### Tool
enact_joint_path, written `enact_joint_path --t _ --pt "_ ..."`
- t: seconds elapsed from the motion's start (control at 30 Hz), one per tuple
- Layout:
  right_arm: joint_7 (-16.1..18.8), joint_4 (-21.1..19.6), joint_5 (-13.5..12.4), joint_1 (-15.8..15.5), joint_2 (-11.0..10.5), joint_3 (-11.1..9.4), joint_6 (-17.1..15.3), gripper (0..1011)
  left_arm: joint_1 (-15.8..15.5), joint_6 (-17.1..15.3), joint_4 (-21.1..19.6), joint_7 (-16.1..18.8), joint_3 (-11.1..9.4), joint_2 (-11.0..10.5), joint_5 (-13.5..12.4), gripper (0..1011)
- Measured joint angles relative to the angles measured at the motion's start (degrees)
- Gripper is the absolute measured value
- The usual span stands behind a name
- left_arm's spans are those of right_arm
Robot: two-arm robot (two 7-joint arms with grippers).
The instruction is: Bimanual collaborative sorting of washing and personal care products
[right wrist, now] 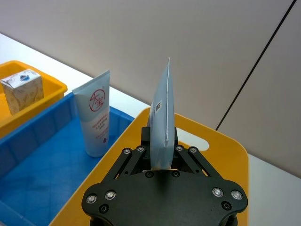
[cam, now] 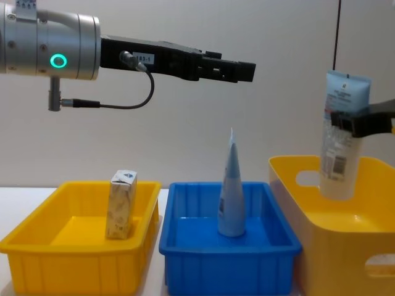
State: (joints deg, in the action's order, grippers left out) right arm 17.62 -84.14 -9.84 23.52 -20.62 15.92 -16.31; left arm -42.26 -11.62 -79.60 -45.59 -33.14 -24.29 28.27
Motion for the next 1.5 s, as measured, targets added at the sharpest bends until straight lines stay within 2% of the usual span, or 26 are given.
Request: enact_joint_path --t 0.13,0.27,0.4,0.43,0.47,0.53,0.63,0.73,0.9,1.03,1.5 --pt "0.2 0.41 0.17 -0.09 -0.15 -0.09 0.15 162 0.0 0.0 0.0 0.0 0.0 0.0 0.0 999" --pt "0.35 0.63 0.23 -0.15 -0.21 -0.14 0.25 257 0.0 0.0 0.0 0.0 0.0 0.0 0.0 1000" --pt "0.45 0.82 0.32 -0.21 -0.29 -0.18 0.33 405 0.0 0.0 0.0 0.0 0.0 0.0 0.0 999" --pt "0.47 0.86 0.34 -0.21 -0.31 -0.18 0.34 405 0.0 0.0 0.0 0.0 0.0 0.0 0.0 999" --pt "0.48 0.89 0.35 -0.22 -0.31 -0.18 0.36 470 0.0 0.0 0.0 0.0 0.0 -0.01 0.0 1000" --pt "0.5 0.93 0.37 -0.22 -0.33 -0.2 0.37 506 0.0 0.0 0.0 0.0 0.0 0.0 0.0 1000" --pt "0.55 1.01 0.42 -0.24 -0.35 -0.22 0.4 653 0.0 0.0 0.0 0.0 0.0 0.0 0.0 1000" --pt "0.57 1.06 0.44 -0.25 -0.36 -0.24 0.41 713 0.0 0.0 0.0 0.0 0.0 0.0 0.0 1000" --pt "0.61 1.13 0.47 -0.27 -0.39 -0.26 0.44 889 0.0 0.0 0.0 0.0 0.0 0.0 0.0 1000" --pt "0.63 1.16 0.5 -0.29 -0.41 -0.27 0.45 982 0.0 0.0 0.0 0.0 0.0 0.0 0.0 1000" --pt "0.71 1.24 0.52 -0.31 -0.45 -0.27 0.45 1002 0.0 0.0 0.0 0.0 0.0 0.0 -0.01 1000"
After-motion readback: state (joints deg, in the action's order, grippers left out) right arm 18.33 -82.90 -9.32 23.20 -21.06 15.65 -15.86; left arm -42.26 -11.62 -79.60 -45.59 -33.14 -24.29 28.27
